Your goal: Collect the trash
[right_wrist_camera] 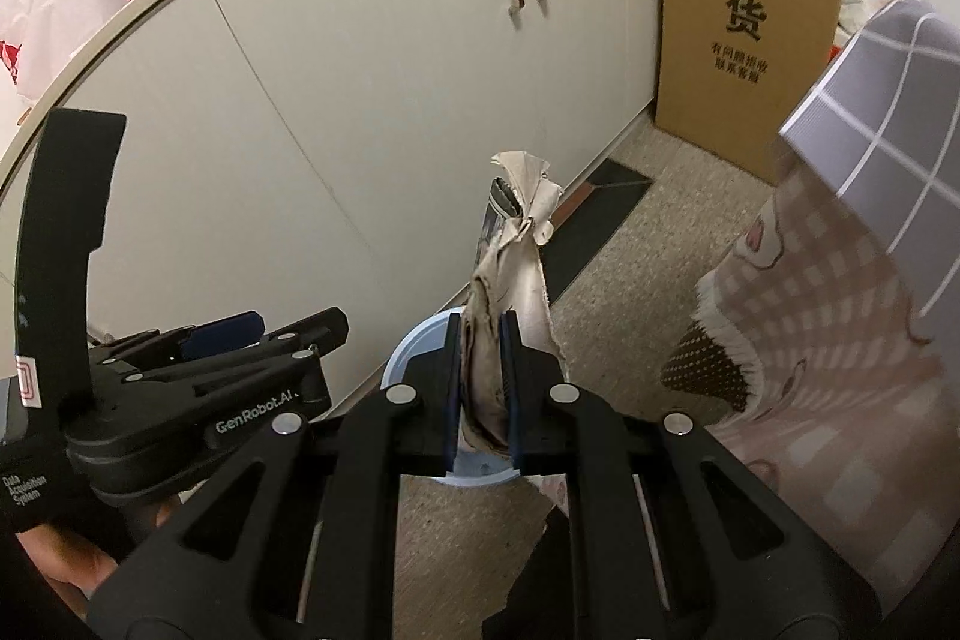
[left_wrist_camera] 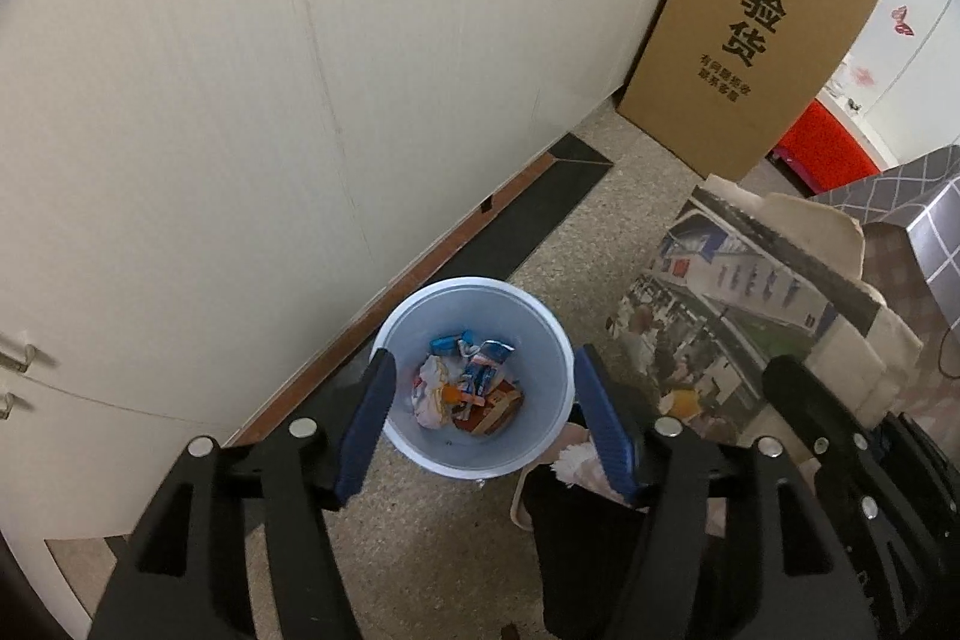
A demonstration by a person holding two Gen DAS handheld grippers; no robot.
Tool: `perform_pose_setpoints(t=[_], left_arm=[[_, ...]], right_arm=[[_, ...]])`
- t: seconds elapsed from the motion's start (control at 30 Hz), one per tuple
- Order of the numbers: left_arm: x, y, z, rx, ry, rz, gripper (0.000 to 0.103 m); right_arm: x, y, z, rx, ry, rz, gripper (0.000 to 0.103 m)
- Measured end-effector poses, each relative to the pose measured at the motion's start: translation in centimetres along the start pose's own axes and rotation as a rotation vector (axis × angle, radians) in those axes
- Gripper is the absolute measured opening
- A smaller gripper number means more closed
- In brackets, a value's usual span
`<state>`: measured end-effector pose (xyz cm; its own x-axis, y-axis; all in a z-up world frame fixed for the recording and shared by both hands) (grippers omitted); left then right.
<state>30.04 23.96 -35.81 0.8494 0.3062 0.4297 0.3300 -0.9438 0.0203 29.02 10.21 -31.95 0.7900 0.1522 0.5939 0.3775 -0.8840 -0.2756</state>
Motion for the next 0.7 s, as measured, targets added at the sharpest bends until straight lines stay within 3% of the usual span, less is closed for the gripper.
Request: perform_pose_setpoints(t=[0.23, 0.57, 0.67, 0.7], left_arm=[[0.2, -1.7, -0.6, 0.023, 0.012, -0.076, 0.072], [-0.5, -4.3, -2.1, 0.023, 0.027, -0.164, 0.078], [-0.4, -4.8, -3.3, 0.045, 0.064, -0.173, 0.078], [-0.3, -4.9, -3.8, 0.051, 0.082, -0.168, 0.078]], right_arm=[[0.0, -0.7, 0.6, 0.014, -0.015, -0.008, 0.012], [1.8, -2.2, 0.6, 0.051, 0.021, -0.025, 0.016], [2.7, -2.5, 1.3, 0.071, 0.014, -0.021, 0.029], [3.1, -2.5, 1.4, 0.076, 0.026, -0.016, 0.054]])
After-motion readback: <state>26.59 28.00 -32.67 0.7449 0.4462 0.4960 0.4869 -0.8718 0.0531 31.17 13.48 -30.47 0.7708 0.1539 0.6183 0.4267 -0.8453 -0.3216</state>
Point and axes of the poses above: each gripper's, at about its wrist camera, not at the fingertips, and z roughly the way its jaws point, y to its right, x to its top, the point moved 6 cm from there along z, roughly the way its jaws point, and after that the axes turned 4 degrees about x, right-handed, at the moved point
